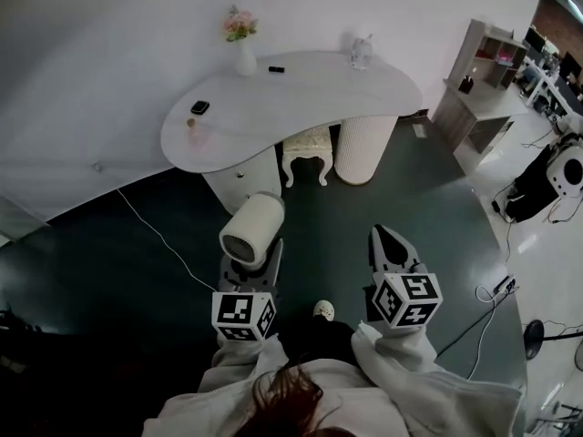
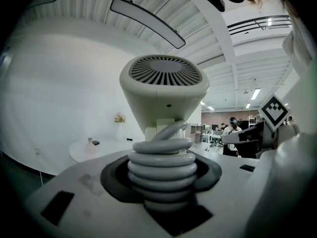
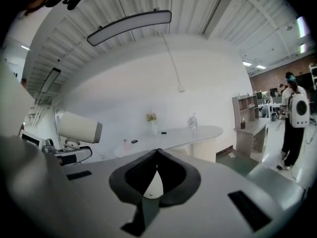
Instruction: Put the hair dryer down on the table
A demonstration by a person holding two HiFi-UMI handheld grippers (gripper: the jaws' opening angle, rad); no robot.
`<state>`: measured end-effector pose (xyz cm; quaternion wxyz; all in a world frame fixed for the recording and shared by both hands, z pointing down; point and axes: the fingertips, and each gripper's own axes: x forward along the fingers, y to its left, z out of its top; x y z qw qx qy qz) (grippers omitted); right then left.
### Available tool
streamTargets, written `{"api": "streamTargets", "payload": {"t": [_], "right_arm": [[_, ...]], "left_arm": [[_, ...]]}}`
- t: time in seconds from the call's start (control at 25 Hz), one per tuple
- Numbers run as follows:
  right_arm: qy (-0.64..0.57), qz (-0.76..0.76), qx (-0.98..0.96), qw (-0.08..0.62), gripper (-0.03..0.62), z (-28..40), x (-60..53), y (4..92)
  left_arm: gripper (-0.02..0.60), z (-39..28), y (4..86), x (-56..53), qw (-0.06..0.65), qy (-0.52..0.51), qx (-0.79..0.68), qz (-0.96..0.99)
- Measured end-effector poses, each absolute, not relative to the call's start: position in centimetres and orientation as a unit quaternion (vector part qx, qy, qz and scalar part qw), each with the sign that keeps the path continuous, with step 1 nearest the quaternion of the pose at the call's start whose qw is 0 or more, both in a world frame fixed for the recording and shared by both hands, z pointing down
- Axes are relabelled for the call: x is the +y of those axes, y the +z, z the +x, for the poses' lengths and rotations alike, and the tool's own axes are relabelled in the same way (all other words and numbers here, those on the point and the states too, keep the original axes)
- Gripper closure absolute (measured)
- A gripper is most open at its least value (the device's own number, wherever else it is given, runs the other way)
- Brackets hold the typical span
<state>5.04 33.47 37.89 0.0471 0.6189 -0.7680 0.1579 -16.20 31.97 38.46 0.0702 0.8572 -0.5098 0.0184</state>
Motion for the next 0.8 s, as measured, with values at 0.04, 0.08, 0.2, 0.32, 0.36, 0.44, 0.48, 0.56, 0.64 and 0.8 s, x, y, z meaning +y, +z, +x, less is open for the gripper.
{"api": "streamTargets", "payload": {"t": [0.04, 0.08, 0.2, 0.32, 0.36, 0.44, 0.48, 0.56, 0.64, 0.8], "right_arm": [[0.159, 0.616, -0.77, 0.047, 0.543, 5.1, 32.8, 38.0], [0.159, 0.613, -0.772, 0.047, 0.543, 5.3, 32.1, 38.0], [0.16, 0.607, -0.777, 0.045, 0.543, 5.8, 30.6, 38.0], [0.158, 0.604, -0.78, 0.041, 0.543, 6.4, 29.1, 37.9], [0.158, 0.604, -0.78, 0.04, 0.543, 6.6, 28.6, 38.0], [0.159, 0.601, -0.783, 0.041, 0.543, 7.0, 27.7, 38.3], [0.158, 0.598, -0.784, 0.042, 0.543, 7.1, 27.4, 38.5], [0.159, 0.595, -0.787, 0.045, 0.543, 7.4, 27.0, 38.9], [0.167, 0.594, -0.786, 0.046, 0.543, 7.8, 26.7, 39.3], [0.179, 0.59, -0.785, 0.051, 0.543, 7.8, 26.9, 40.4]], "left_arm": [[0.369, -16.2, 38.5, 31.4, 0.071, 0.018, -0.513, 0.855], [0.368, -16.1, 38.6, 30.9, 0.073, 0.016, -0.516, 0.853], [0.369, -15.6, 38.4, 29.7, 0.074, 0.014, -0.524, 0.849], [0.368, -15.3, 38.3, 28.6, 0.069, 0.012, -0.53, 0.845], [0.368, -15.1, 38.3, 28.1, 0.068, 0.012, -0.532, 0.844], [0.368, -14.9, 38.6, 27.2, 0.069, 0.01, -0.536, 0.841], [0.369, -14.8, 38.8, 26.9, 0.07, 0.009, -0.539, 0.839], [0.369, -14.5, 39.3, 26.5, 0.077, 0.006, -0.543, 0.836], [0.368, -14.1, 39.7, 26.4, 0.084, 0.01, -0.543, 0.836], [0.37, -13.9, 40.7, 26.5, 0.091, 0.028, -0.541, 0.836]]}}
